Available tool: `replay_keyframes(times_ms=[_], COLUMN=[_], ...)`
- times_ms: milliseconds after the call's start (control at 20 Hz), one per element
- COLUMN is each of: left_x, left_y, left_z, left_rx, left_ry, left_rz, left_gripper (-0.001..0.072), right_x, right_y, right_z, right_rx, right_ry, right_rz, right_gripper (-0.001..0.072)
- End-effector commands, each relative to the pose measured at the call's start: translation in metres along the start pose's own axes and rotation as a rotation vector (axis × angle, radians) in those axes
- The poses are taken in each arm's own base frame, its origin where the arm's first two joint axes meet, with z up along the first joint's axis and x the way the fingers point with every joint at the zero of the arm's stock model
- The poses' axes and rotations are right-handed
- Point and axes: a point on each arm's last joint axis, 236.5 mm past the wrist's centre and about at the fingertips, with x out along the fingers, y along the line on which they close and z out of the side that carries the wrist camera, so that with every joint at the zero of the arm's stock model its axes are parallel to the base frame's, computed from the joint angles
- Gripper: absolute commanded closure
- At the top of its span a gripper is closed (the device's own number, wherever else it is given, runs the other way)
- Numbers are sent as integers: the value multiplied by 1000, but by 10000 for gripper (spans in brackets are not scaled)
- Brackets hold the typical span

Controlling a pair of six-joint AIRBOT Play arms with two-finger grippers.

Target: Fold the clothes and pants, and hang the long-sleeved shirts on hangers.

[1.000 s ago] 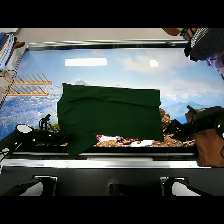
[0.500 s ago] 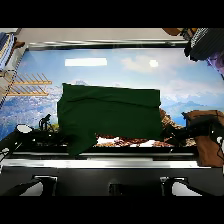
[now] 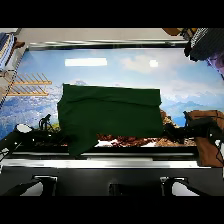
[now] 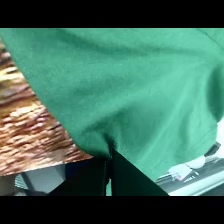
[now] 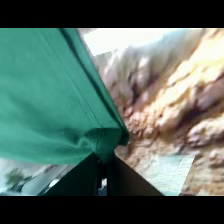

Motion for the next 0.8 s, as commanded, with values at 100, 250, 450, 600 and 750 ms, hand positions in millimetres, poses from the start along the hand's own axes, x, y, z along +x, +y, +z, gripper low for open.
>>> replay_keyframes(times_ms=[100,250,450,600,750], left_x=[-23,-50,-84,-93,-96], left_y=[-23,-34,-49,-59,-71], left_z=[-7,-24,-46,-35,0], left_rx=[34,38,67,74,82], left_ry=[26,15,-66,-153,-222], left_rz=[-26,5,33,18,-22], left_gripper=[692,692,693,694,694], right_x=[-24,-52,-89,-101,-106], right_y=[9,-3,-1,30,57], right_z=[-20,-47,-70,-52,-13], right_rx=[-27,19,21,-41,-122], right_ry=[21,45,-25,-165,-271], right_rz=[-12,-122,-187,-81,18], right_gripper=[678,678,678,678,678])
